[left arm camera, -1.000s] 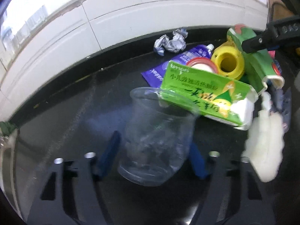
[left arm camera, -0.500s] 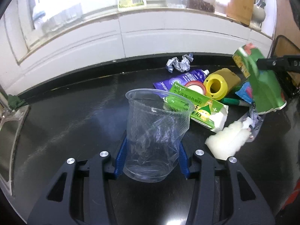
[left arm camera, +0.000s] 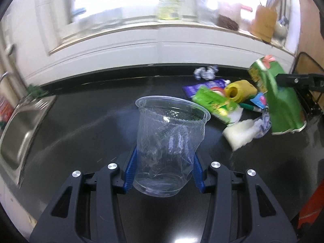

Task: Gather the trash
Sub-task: 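Carry both cups to the black bin and open both tools to drop them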

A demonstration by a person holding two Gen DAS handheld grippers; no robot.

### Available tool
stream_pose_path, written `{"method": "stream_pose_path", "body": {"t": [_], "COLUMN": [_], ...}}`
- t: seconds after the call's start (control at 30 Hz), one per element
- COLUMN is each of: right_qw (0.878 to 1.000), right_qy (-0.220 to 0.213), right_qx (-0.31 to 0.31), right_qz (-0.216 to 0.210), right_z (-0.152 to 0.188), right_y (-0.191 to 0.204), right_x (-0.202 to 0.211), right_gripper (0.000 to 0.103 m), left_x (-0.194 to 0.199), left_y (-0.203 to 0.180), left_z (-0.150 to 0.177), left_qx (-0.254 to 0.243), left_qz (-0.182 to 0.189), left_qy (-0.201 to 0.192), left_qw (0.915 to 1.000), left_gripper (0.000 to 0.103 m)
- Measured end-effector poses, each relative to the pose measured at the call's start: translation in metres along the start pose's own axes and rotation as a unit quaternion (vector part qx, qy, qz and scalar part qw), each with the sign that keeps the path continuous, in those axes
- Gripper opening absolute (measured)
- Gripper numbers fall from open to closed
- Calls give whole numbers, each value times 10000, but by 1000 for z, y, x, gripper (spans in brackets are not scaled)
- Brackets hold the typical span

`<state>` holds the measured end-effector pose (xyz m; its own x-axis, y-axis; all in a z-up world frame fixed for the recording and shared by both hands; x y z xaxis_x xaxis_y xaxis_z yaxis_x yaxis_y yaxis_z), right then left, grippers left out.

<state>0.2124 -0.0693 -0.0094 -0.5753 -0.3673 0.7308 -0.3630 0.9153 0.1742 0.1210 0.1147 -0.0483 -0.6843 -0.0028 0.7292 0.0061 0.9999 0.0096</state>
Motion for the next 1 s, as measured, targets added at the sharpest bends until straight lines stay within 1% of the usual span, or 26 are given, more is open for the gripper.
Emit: {"method": "stream_pose_path", "body": {"t": [0.03, 0.07, 0.1, 0.13, 0.17, 0.23, 0.27, 0.3, 0.33, 0.37, 0.43, 0.47, 0.5, 0.53, 0.57, 0.63, 0.7, 0.77, 0.83, 0.93, 1.0], "right_qw": [9999, 9990, 9975, 9950, 9924, 9844, 9778, 9709, 9604, 9519, 9335, 9240, 9173, 9063, 9001, 8861, 8777, 8732, 8710, 8699, 8695], "right_qy": [14, 37, 67, 109, 152, 272, 365, 457, 587, 683, 868, 959, 1024, 1152, 1228, 1436, 1637, 1779, 1947, 2166, 2359], "right_qx": [75, 223, 378, 565, 710, 1008, 1178, 1316, 1509, 1650, 1957, 2113, 2218, 2381, 2470, 2659, 2790, 2934, 3043, 3081, 3085], "right_qz": [-136, -380, -591, -811, -994, -1415, -1694, -1949, -2267, -2490, -2877, -3038, -3144, -3297, -3373, -3514, -3536, -3460, -3329, -3186, -3051], "right_z": [2, 5, 8, 13, 18, 31, 42, 52, 67, 82, 113, 129, 142, 163, 175, 209, 234, 257, 282, 304, 318], "right_y": [15, 43, 71, 102, 127, 183, 219, 250, 290, 321, 379, 406, 425, 454, 470, 506, 526, 538, 548, 552, 553], "right_x": [-1, -4, -6, -9, -12, -16, -19, -20, -22, -23, -24, -25, -23, -25, -26, -36, -51, -67, -89, -122, -146], "right_gripper": [15, 15, 15, 15, 15, 15, 15, 15, 15, 15, 15, 15, 15, 15, 15, 15, 15, 15, 15, 15, 15], "left_x": [10, 21, 38, 48, 64, 88, 101, 119, 134, 148, 170, 177, 184, 188, 189, 184, 169, 147, 121, 82, 65], "left_y": [14, 29, 54, 68, 94, 130, 148, 174, 197, 216, 250, 261, 276, 288, 301, 316, 330, 341, 344, 356, 361], "left_z": [7, 13, 25, 33, 47, 69, 81, 100, 120, 139, 177, 193, 217, 238, 264, 297, 331, 360, 377, 409, 426], "left_qx": [87, 192, 375, 485, 678, 920, 1039, 1222, 1420, 1591, 1847, 1951, 2120, 2292, 2496, 2699, 2877, 3062, 3176, 3396, 3556], "left_qz": [-85, -181, -326, -409, -578, -884, -1052, -1276, -1464, -1629, -1977, -2091, -2182, -2220, -2241, -2274, -2316, -2240, -2135, -1948, -1838], "left_qy": [-27, -60, -102, -112, -117, -123, -124, -102, -55, -14, 102, 169, 287, 388, 516, 679, 868, 986, 1088, 1209, 1253], "left_qw": [9999, 9996, 9987, 9979, 9960, 9918, 9889, 9842, 9790, 9737, 9627, 9581, 9522, 9469, 9406, 9332, 9252, 9200, 9175, 9122, 9078], "left_gripper": [46, 46, 46, 46, 46, 46, 46, 46, 46, 46, 46, 46, 46, 46, 46, 46, 47, 47, 47, 47, 47]}}
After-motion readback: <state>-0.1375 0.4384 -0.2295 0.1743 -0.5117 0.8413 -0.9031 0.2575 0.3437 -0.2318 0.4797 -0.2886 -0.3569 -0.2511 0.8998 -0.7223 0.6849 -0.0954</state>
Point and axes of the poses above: each gripper's, at about its wrist camera, not at the fingertips, and x roughly against the way its jaws point, y to its left, z to its underside, the point moved 9 cm from there along -x, roughly the way its jaws point, and after that the axes turned 2 degrees about x, right-handed, at the moved point
